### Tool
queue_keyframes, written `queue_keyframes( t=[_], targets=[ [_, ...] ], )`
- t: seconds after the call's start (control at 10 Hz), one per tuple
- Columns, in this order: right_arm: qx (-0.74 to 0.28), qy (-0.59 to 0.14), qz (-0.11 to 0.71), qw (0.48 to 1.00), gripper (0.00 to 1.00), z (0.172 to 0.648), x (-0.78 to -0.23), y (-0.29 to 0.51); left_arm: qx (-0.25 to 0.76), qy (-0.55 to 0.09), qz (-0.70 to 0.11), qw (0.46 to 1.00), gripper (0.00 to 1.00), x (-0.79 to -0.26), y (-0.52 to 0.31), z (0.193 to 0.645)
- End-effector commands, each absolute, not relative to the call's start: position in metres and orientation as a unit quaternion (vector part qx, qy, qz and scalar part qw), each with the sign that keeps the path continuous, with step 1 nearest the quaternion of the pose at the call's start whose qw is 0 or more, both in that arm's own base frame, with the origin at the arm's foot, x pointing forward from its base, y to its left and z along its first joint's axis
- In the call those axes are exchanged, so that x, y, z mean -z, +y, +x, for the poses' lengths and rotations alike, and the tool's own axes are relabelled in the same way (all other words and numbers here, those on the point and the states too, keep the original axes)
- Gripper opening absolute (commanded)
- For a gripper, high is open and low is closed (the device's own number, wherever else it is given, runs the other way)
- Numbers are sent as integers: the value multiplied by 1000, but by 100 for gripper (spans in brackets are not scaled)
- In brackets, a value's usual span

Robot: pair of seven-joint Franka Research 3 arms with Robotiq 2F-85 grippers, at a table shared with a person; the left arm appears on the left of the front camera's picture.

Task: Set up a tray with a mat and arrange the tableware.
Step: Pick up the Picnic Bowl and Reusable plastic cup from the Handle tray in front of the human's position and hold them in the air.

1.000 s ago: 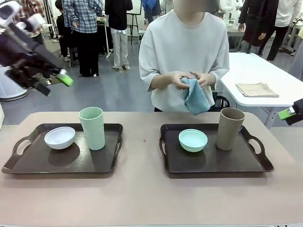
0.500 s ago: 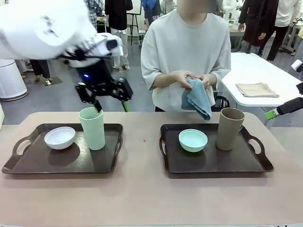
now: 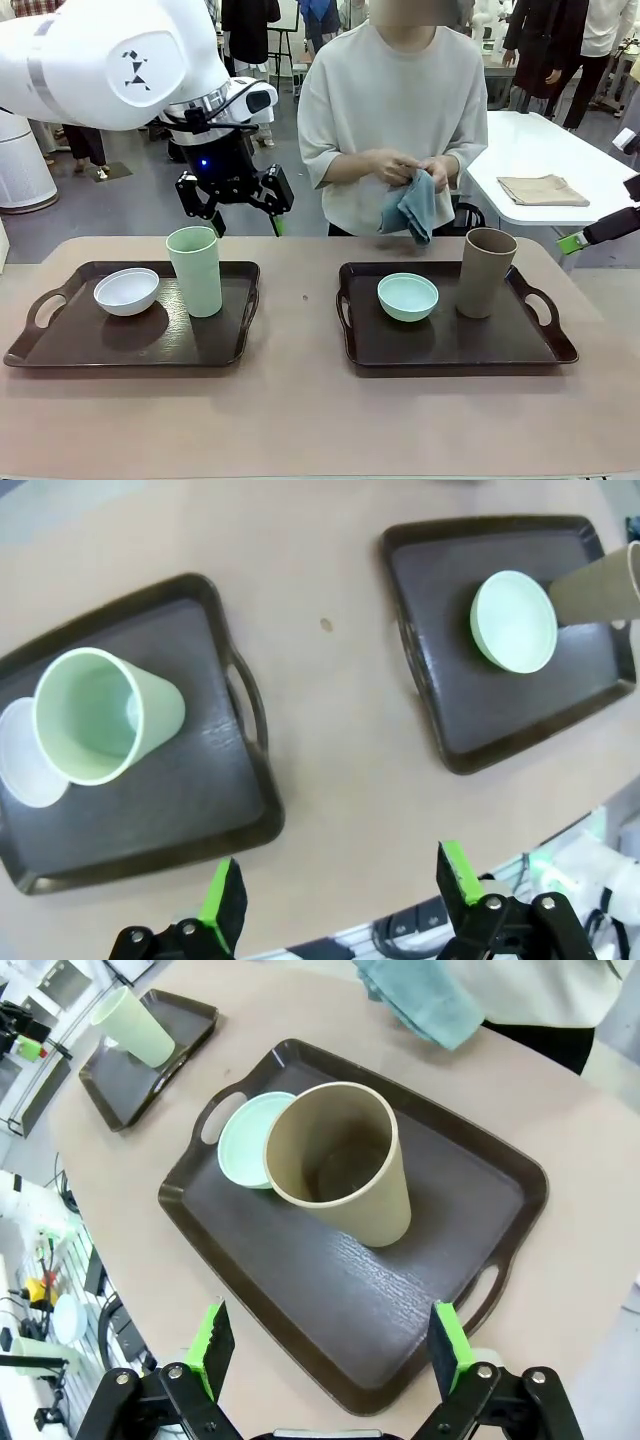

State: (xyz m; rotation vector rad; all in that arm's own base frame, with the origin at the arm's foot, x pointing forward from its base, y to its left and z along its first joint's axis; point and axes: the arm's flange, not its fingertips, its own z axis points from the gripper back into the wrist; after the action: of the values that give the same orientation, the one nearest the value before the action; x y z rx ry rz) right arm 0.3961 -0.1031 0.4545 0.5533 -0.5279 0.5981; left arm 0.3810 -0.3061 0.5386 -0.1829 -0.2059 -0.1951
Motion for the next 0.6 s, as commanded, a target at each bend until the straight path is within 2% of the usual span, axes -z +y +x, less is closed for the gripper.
queue_keyframes(
  t=[0.0,0.1,0.3,0.5],
  targets=[
    [-287,-256,267,884,100,395,-456,-102,106,-99,-96,985,100,-537,-299,373],
    [-287,-254,266,884,100,396,-455,-103,97,-102,-91,986,100,-539,-306,381],
    [-385,-314,308,811,100,452,-428,-118,121,-108,-56,985,100,-535,-352,392],
    [-484,-308,284,768,100,472,-404,-131,126,-101,-35,986,100,-539,-389,404]
  ],
)
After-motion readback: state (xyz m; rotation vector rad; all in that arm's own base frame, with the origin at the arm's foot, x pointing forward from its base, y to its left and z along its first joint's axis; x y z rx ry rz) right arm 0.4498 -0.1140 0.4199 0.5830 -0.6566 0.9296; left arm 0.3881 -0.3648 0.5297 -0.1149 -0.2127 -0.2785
